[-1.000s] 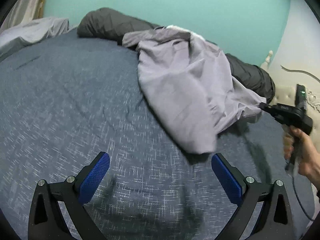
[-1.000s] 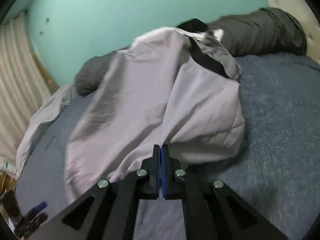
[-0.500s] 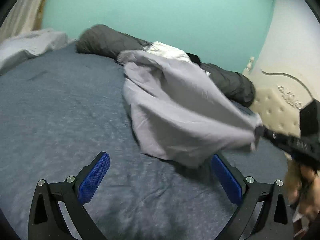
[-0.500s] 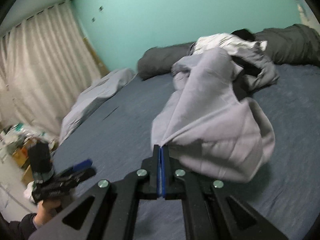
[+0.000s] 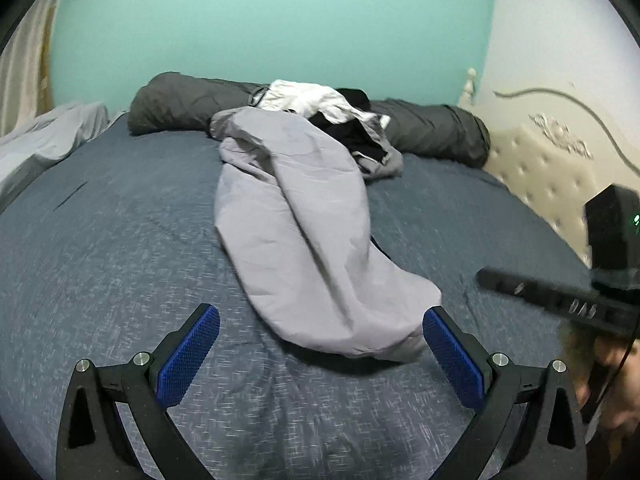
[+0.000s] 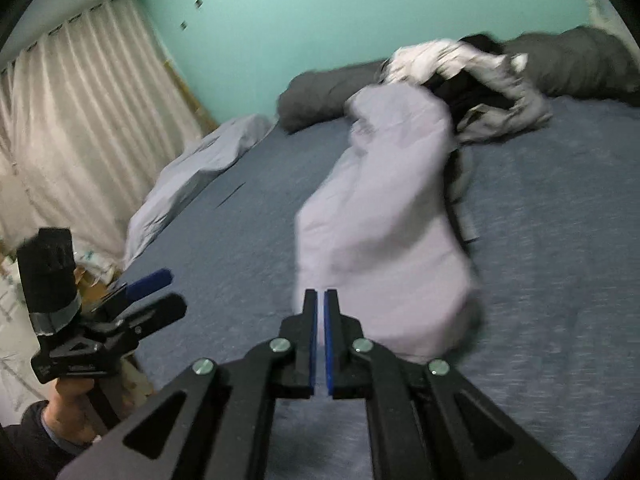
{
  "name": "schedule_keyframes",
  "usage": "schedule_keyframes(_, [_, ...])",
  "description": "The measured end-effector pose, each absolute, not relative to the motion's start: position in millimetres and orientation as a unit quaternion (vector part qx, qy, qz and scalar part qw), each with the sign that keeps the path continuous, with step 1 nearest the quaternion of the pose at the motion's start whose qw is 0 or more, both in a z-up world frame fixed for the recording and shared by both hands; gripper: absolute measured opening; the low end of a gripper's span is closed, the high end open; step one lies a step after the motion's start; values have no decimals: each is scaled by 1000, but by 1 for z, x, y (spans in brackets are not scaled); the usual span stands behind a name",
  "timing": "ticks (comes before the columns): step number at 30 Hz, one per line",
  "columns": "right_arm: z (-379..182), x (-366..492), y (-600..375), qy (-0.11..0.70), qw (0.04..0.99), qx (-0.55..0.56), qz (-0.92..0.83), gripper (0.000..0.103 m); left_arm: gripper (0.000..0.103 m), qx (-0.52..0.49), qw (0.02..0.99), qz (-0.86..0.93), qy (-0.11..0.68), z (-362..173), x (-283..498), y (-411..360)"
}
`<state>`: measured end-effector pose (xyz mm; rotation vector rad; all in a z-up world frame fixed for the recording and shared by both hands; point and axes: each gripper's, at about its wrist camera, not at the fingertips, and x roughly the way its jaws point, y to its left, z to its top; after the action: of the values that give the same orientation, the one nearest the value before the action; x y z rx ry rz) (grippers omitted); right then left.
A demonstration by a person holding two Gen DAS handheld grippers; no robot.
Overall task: Fold clothes
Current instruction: 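Open the right gripper to release the jacket while the left gripper grasps its hem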
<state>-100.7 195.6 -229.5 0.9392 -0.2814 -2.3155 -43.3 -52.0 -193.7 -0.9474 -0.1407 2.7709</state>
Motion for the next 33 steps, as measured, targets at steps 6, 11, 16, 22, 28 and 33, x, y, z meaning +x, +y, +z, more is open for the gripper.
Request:
schedule_keyframes(6, [-251, -113, 268, -148, 216, 359, -896, 30, 103, -341, 128, 931, -9, -215, -62, -5])
schedule_keyframes(11, [-272, -118, 305, -181, 184, 363, -895, 31, 103, -357, 147, 922, 20, -231, -77, 29])
schedule_keyframes(16, [-287, -120, 322, -203, 166, 360, -895, 51, 102, -366, 165, 914, 65, -242, -89, 56])
schedule_keyframes(22, [-306, -119, 330, -220, 166, 360, -891, 52, 102, -381, 181, 899, 117, -257, -104, 83])
schedule_keyframes(28, [-332, -116, 330, -240, 169, 368, -882, 52, 89, -402, 201, 878, 164, -276, -120, 100])
schedule_keyframes(33, [-340, -119, 328, -228, 182, 373, -881, 53, 83, -422, 203, 864, 185, -294, -135, 110])
